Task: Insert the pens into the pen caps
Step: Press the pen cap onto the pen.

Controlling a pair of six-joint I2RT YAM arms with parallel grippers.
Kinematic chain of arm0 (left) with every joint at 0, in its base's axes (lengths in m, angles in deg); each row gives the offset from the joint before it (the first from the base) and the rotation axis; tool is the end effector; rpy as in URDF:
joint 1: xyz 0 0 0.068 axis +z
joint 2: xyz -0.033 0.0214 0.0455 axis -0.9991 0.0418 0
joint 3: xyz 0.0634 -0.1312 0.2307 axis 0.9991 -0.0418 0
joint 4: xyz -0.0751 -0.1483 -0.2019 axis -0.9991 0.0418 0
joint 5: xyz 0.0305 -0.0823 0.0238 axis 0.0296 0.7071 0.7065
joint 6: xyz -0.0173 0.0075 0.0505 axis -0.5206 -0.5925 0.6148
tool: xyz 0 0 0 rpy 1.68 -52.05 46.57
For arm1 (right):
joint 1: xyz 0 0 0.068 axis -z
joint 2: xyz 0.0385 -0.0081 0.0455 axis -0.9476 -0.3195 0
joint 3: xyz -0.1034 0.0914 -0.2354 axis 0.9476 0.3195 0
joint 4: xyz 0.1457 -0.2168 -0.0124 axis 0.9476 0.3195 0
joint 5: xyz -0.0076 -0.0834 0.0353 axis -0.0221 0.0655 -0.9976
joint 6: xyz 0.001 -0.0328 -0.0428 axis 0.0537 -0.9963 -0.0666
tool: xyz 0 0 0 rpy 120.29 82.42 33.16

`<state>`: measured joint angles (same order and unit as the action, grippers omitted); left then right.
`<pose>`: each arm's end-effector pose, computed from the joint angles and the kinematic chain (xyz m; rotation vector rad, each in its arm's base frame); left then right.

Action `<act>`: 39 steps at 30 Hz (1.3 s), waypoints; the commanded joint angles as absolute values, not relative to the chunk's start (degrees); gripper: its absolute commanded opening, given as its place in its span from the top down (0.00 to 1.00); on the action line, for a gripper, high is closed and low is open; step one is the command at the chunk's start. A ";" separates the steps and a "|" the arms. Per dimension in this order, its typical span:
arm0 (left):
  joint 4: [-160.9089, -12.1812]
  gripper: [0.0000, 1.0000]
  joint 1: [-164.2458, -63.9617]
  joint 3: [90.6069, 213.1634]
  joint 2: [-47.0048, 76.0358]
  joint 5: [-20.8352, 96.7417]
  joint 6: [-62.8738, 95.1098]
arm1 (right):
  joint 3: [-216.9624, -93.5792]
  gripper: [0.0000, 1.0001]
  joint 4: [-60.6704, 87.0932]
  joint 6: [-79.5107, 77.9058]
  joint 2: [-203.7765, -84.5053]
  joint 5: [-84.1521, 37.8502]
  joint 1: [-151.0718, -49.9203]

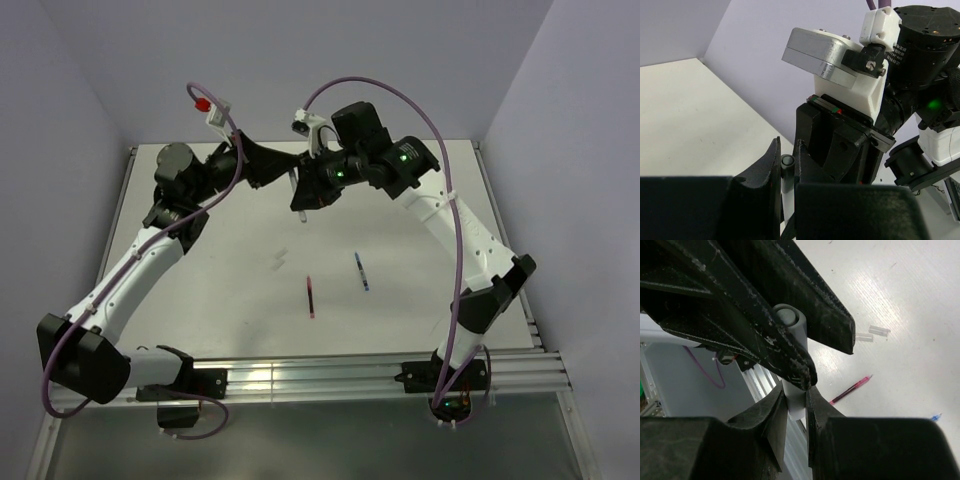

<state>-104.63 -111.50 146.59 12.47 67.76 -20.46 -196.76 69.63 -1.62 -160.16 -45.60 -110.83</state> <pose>0.2597 -0.1392 0.4226 0.3119 1.5224 -1.4625 0.2557 0.2337 0.4528 -0.9513 2.1003 1.0069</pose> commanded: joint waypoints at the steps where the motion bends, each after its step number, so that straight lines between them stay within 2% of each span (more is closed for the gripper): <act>1: -94.90 1.00 -113.62 147.39 14.69 80.84 -19.15 | -197.07 1.00 47.42 -3.39 -155.61 -47.86 -110.57; 5: -94.29 0.98 -112.83 148.53 14.87 81.64 -19.23 | -196.44 1.00 47.51 -4.10 -154.99 -47.33 -110.57; 6: -94.46 0.92 -112.83 148.27 14.70 81.72 -19.41 | -196.79 1.00 47.60 -4.10 -155.08 -47.15 -110.48; 8: -94.55 0.86 -112.83 147.83 14.43 81.99 -19.59 | -197.67 1.00 47.68 -4.19 -155.17 -47.33 -110.31; 9: -94.37 0.77 -112.92 147.57 14.26 82.07 -19.33 | -197.85 1.00 47.68 -4.02 -155.34 -47.59 -109.96; 13: -93.76 0.59 -112.57 147.74 13.99 81.81 -18.36 | -197.41 1.00 47.86 -3.58 -155.17 -48.99 -109.87; 17: -93.67 0.55 -111.69 148.97 14.25 81.90 -18.36 | -195.13 1.00 47.86 -3.31 -154.47 -51.19 -109.86; 21: -94.02 0.46 -111.07 150.38 14.61 82.25 -18.71 | -193.37 1.00 47.86 -3.66 -153.59 -51.37 -109.87; 24: -94.81 0.44 -110.46 151.17 14.78 82.08 -19.41 | -192.23 1.00 47.95 -3.75 -153.24 -51.37 -109.78; 29: -95.95 0.54 -109.40 151.79 14.70 82.42 -21.17 | -191.61 1.00 47.77 -3.14 -153.24 -49.44 -109.87; 32: -97.01 0.68 -109.40 150.65 14.34 83.04 -22.04 | -192.05 1.00 47.77 -2.08 -153.67 -47.86 -109.87; 33: -97.01 0.79 -109.40 150.47 14.34 83.13 -22.14 | -192.22 1.00 47.77 -1.82 -154.02 -47.59 -109.87; 34: -97.18 0.84 -109.40 150.29 14.26 83.04 -22.22 | -192.57 1.00 47.77 -1.12 -154.11 -47.24 -109.87; 35: -97.45 0.88 -109.40 149.86 14.26 83.39 -22.92 | -192.66 0.96 47.69 -0.85 -154.55 -46.89 -109.87; 36: -98.58 0.97 -109.40 149.77 14.17 83.57 -23.28 | -192.75 0.89 47.77 -0.76 -154.73 -47.24 -109.87; 39: -98.24 1.00 -109.31 149.94 14.17 83.74 -22.84 | -192.84 0.73 47.77 -0.85 -154.91 -47.41 -109.78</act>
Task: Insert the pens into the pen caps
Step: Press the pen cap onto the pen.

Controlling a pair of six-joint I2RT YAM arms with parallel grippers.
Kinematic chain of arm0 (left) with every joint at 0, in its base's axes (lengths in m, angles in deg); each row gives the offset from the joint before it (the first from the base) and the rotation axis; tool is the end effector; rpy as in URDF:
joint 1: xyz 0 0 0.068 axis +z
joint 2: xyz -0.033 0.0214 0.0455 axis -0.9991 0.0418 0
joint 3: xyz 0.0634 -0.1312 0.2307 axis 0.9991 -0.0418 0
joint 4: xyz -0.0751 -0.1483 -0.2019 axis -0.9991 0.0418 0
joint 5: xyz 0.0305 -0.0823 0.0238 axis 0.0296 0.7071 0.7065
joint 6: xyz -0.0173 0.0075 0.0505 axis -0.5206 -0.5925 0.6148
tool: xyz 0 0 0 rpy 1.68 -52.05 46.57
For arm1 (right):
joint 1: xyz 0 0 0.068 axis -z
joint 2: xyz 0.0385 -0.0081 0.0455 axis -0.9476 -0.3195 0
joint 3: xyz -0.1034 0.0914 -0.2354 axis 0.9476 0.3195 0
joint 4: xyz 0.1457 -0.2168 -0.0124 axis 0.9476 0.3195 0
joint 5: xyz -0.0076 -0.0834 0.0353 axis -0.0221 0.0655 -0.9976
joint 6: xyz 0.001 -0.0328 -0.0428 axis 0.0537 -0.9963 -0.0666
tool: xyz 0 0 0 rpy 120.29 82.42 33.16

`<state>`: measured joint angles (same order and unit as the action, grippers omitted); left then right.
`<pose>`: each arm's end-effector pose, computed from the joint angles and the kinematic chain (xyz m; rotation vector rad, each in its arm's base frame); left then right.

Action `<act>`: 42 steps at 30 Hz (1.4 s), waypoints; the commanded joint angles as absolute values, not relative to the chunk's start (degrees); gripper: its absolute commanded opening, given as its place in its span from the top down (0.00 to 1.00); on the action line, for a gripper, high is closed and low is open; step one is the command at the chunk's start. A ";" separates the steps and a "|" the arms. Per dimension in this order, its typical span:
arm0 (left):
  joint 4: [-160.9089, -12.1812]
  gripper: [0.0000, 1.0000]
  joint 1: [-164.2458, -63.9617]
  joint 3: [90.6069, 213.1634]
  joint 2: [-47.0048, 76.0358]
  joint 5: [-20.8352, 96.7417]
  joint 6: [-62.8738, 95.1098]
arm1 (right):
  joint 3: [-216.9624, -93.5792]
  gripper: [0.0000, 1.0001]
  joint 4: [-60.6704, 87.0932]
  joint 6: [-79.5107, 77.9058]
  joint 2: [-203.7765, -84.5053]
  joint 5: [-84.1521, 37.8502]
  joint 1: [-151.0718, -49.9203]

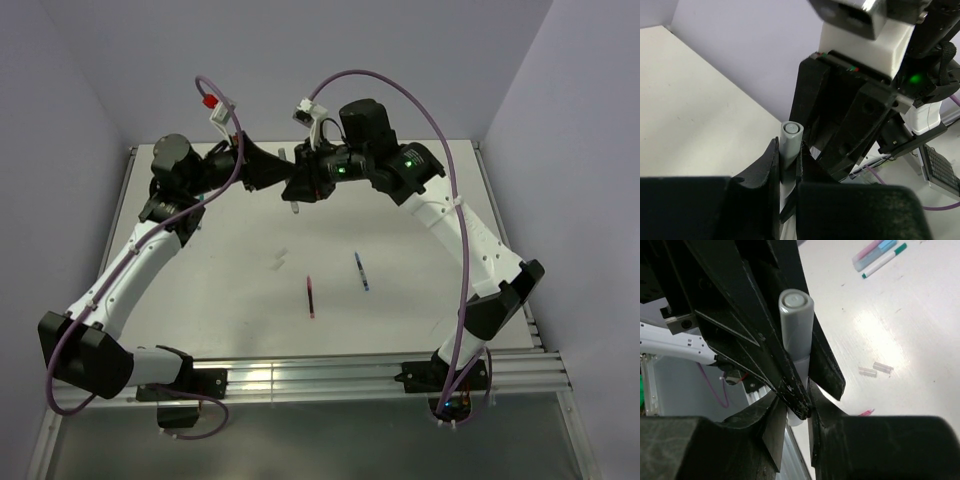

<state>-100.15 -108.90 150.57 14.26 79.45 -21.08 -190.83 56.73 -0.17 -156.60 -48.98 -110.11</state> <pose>0.2662 -0.1330 0.4294 0.4502 1.5912 -1.5558 0.2563 0.2309 0.4623 -0.9389 1.9085 1.0864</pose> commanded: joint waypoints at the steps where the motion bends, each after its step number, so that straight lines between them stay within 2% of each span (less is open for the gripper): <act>1: -98.68 0.99 -109.23 149.77 13.99 83.83 -23.10 | -192.75 0.70 47.77 -0.85 -154.82 -47.33 -109.78; 8: -102.72 1.00 -107.38 150.55 13.55 84.71 -26.53 | -190.29 0.67 47.69 -0.76 -153.94 -49.26 -108.99; 14: -105.88 1.00 -106.24 151.35 13.90 85.06 -29.34 | -188.97 0.69 47.69 -0.67 -153.50 -52.68 -108.37; 17: -107.12 1.00 -106.24 150.73 13.91 84.98 -30.22 | -188.89 0.80 47.77 -0.59 -153.50 -55.48 -108.11; 19: -107.82 1.00 -106.24 150.56 13.82 84.89 -30.66 | -188.71 0.95 47.68 -0.59 -153.59 -56.73 -108.11; 20: -107.91 0.94 -106.24 150.73 13.90 84.80 -30.75 | -188.71 1.00 47.68 -0.59 -153.59 -57.08 -108.11; 22: -108.08 0.79 -106.15 150.91 13.99 84.80 -30.92 | -188.27 1.00 47.60 -1.29 -153.33 -58.40 -108.11; 23: -108.00 0.63 -106.15 151.17 14.17 84.45 -30.66 | -188.01 1.00 47.51 -1.38 -153.06 -58.75 -108.11; 26: -106.68 0.43 -105.80 152.05 14.34 84.01 -30.05 | -187.74 1.00 47.33 -1.46 -152.89 -59.63 -108.11; 30: -107.64 0.38 -104.92 152.66 14.61 83.83 -30.84 | -187.13 1.00 47.07 -1.46 -152.62 -59.28 -108.11; 42: -108.61 0.37 -102.90 155.13 14.08 85.50 -31.28 | -185.81 1.00 46.98 -1.90 -152.18 -60.07 -107.76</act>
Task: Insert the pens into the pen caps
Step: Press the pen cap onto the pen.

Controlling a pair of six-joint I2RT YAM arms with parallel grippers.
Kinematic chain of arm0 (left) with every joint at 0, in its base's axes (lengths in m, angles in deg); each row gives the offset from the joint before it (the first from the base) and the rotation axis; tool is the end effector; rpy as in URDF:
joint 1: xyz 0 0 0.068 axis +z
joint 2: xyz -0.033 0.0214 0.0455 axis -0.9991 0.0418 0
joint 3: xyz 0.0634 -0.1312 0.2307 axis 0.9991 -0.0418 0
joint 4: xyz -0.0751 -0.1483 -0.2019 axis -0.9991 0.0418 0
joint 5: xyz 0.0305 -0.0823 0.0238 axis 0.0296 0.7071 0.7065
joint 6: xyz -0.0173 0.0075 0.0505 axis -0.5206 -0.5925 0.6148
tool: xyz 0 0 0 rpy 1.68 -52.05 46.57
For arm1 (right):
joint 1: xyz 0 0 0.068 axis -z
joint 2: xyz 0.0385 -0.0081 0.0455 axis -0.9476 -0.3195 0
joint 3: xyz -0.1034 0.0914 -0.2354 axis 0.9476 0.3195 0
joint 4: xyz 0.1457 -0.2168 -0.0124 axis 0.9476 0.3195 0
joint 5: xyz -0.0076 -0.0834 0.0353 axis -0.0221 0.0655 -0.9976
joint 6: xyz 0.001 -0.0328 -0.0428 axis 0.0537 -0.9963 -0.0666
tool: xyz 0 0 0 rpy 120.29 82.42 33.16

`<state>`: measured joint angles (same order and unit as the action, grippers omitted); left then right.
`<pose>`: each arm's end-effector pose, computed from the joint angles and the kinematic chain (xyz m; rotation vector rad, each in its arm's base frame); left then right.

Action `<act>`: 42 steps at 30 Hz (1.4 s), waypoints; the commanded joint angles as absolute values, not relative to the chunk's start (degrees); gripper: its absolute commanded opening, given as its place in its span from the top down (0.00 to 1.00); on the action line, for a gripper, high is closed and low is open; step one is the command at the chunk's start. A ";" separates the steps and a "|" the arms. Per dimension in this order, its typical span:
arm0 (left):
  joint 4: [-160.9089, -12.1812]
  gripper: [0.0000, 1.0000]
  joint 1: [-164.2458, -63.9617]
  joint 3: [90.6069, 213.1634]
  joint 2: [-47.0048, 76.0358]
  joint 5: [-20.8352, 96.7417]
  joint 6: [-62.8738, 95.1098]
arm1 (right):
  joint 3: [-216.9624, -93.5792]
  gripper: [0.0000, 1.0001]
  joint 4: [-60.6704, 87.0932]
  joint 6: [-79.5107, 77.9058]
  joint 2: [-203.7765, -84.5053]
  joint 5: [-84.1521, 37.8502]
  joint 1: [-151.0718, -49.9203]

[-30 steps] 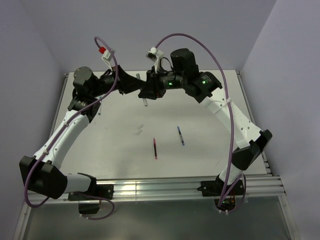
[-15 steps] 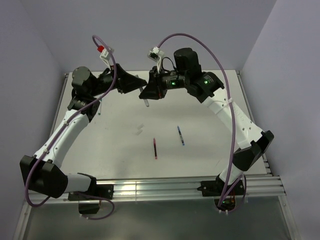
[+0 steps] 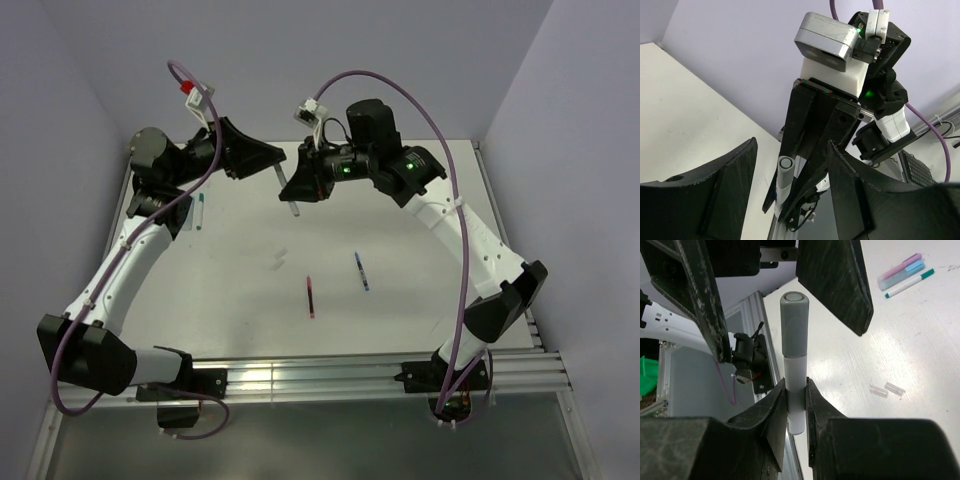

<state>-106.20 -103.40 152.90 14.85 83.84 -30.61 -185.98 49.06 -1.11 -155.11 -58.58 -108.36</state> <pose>0.2732 -0.1073 0.4496 0.3978 1.5416 -1.6233 0.2606 0.2268 0.4583 -1.0281 1.7730 1.2198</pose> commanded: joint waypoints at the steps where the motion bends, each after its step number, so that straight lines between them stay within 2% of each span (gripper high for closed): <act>1: -108.79 0.37 -102.64 155.04 14.08 85.68 -31.19 | -185.81 1.00 46.98 -1.82 -152.18 -60.51 -107.67; 6: -106.34 0.37 -100.79 154.69 13.47 85.77 -29.70 | -184.85 1.00 46.63 -2.08 -151.39 -65.07 -106.70; 14: -99.57 0.37 -98.06 155.13 12.15 82.96 -24.86 | -183.96 1.00 47.42 -4.88 -150.34 -52.53 -106.87; 22: -109.41 0.39 -98.85 151.79 11.71 85.95 -31.01 | -184.05 1.00 48.04 -5.07 -150.42 -51.64 -107.49; 34: -85.33 0.40 -101.75 158.63 13.02 73.55 -16.43 | -185.37 1.00 50.06 -6.39 -150.95 -34.77 -112.68; 42: -86.82 0.42 -103.34 158.47 13.38 74.60 -17.48 | -186.25 1.00 51.02 -6.56 -152.18 -31.95 -114.26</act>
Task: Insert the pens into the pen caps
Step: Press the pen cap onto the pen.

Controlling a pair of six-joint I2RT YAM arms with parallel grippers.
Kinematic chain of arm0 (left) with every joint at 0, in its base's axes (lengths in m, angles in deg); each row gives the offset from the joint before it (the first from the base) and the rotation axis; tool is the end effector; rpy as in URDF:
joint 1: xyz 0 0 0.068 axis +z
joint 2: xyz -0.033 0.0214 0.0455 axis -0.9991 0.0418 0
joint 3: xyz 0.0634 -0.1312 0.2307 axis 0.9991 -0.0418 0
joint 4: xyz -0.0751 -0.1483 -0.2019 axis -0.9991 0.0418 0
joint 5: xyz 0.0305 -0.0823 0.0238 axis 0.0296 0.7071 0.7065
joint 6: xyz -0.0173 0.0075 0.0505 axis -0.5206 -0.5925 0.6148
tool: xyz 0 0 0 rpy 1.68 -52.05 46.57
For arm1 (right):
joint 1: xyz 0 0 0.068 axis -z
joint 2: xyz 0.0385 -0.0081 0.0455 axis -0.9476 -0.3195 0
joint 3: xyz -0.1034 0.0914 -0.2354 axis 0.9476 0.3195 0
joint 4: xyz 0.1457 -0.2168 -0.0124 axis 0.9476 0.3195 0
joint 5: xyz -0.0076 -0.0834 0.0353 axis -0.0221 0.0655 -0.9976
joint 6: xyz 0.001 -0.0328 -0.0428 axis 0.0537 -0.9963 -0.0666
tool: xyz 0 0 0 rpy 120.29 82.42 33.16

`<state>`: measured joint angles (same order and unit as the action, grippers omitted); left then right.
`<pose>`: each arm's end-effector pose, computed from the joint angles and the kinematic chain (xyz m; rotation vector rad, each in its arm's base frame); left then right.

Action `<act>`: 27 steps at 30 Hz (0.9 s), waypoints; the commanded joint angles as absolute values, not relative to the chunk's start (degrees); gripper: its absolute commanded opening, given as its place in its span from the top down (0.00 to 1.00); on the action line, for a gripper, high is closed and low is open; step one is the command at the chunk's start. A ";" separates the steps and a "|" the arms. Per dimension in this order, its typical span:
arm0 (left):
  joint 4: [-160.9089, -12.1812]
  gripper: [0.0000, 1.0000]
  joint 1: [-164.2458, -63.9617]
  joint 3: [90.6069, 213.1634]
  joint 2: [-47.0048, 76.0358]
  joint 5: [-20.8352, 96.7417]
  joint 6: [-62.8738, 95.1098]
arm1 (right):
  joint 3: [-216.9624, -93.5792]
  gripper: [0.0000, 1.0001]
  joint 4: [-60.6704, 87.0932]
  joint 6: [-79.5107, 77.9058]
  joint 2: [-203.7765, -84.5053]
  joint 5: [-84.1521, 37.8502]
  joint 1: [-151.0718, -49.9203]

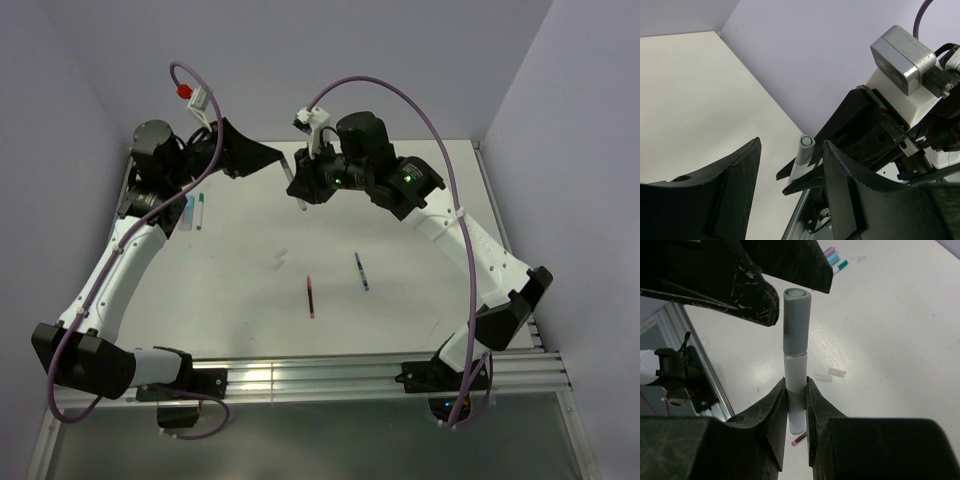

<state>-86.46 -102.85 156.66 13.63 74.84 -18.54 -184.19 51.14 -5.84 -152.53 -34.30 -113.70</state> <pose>0.2738 -0.1009 0.4460 0.2571 1.6809 -1.4112 0.2416 0.2357 0.4564 -0.9143 1.8358 0.8152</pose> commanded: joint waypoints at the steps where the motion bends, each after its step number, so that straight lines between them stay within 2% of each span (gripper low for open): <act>1: -86.99 0.43 -103.42 158.29 13.38 74.95 -17.57 | -186.34 1.00 51.02 -6.56 -152.18 -31.95 -114.26; 7: -88.39 0.46 -103.60 157.94 13.11 75.57 -18.27 | -186.86 1.00 51.37 -6.91 -152.62 -32.03 -114.26; 9: -88.66 0.51 -103.69 157.94 13.38 75.57 -18.53 | -187.04 1.00 51.73 -6.91 -152.97 -32.21 -114.26; 14: -89.71 0.48 -103.95 157.68 13.47 76.10 -18.71 | -186.78 1.00 51.99 -7.00 -152.80 -34.84 -114.44; 18: -94.63 0.50 -103.95 155.66 13.38 78.73 -21.51 | -186.78 1.00 52.25 -7.00 -152.27 -38.62 -114.52; 27: -113.41 0.41 -102.37 149.77 11.36 87.34 -31.89 | -186.77 1.00 52.08 -8.32 -150.78 -50.22 -113.21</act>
